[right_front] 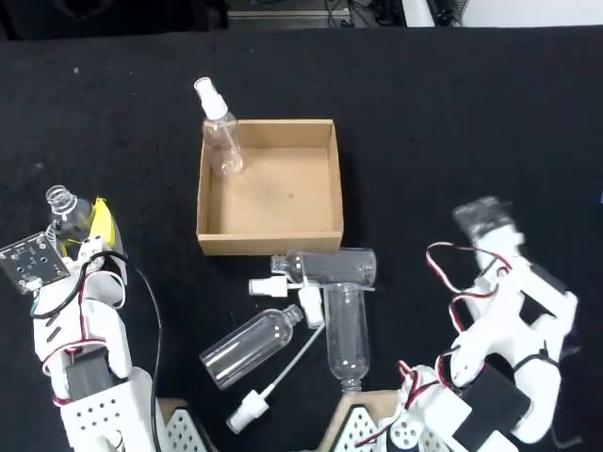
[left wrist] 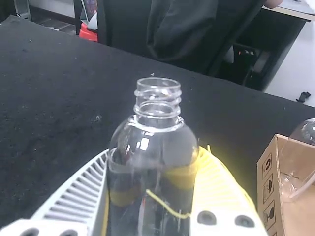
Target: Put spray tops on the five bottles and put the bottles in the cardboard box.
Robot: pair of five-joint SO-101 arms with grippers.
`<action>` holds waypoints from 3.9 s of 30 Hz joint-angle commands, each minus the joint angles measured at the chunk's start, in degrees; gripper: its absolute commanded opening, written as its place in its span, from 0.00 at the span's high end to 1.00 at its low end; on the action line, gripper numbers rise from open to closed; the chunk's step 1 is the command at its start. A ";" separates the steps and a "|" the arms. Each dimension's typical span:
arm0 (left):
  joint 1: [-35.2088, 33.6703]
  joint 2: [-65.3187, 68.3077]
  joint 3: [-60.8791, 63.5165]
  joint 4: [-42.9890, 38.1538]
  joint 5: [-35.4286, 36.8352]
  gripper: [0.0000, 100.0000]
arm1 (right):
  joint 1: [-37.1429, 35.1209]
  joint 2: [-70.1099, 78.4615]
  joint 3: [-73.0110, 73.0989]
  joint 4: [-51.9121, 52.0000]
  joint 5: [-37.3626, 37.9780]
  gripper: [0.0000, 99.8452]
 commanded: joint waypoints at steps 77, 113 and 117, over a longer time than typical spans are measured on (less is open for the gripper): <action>6.11 -1.14 1.10 0.35 0.09 0.97 | 4.92 -0.75 1.71 1.05 5.19 0.81; 19.03 -1.23 -1.54 0.35 0.09 0.97 | -43.69 -51.47 -23.69 32.70 -42.55 0.99; 19.65 -1.23 -1.45 0.00 0.00 0.97 | -49.41 -52.62 -23.52 24.88 -50.90 0.99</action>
